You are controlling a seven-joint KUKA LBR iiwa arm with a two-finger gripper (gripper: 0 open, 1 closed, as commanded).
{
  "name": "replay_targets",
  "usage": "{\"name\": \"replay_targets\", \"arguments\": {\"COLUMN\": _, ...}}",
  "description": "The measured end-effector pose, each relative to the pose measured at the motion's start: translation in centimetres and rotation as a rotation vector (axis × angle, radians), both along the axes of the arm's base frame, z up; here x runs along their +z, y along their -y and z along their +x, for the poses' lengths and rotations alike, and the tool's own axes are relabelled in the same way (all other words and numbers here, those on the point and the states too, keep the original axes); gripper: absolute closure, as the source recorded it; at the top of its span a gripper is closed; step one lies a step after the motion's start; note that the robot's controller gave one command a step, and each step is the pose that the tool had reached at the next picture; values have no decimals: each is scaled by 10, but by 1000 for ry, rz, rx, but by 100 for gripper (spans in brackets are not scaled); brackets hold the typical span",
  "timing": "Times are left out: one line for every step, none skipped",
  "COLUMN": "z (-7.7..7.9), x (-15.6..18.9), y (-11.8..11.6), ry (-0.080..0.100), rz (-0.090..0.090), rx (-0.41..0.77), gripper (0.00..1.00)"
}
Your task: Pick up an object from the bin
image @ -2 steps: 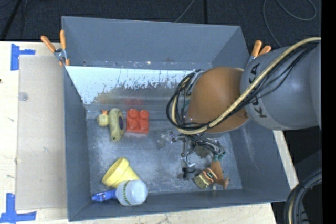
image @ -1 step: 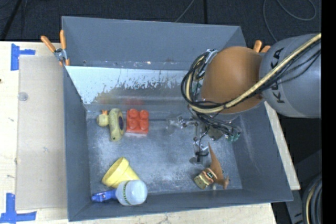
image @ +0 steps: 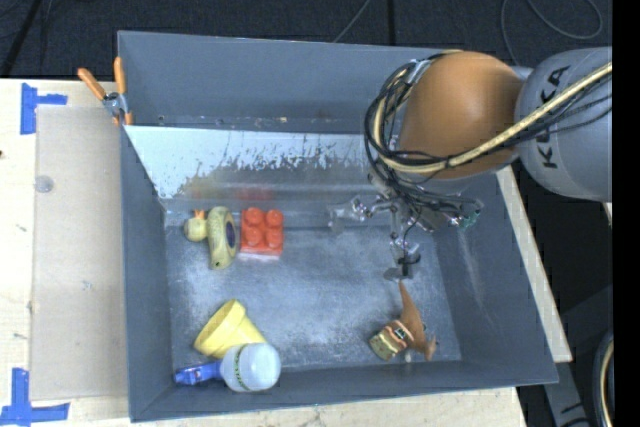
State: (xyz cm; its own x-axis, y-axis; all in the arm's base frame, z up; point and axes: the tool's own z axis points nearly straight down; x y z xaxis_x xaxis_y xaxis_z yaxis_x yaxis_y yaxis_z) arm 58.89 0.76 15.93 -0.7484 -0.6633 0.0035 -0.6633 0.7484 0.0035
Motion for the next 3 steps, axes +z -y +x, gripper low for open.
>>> {"name": "replay_targets", "arguments": {"z": -12, "x": 40, "y": -14, "ry": -2, "rz": 4, "rx": -32, "gripper": 0}}
{"name": "replay_targets", "arguments": {"z": -20, "x": 49, "y": 1, "ry": 2, "rz": 1, "rx": -312, "gripper": 0}}
{"name": "replay_targets", "arguments": {"z": -50, "x": 94, "y": 6, "ry": -9, "rz": 2, "rx": -177, "gripper": 0}}
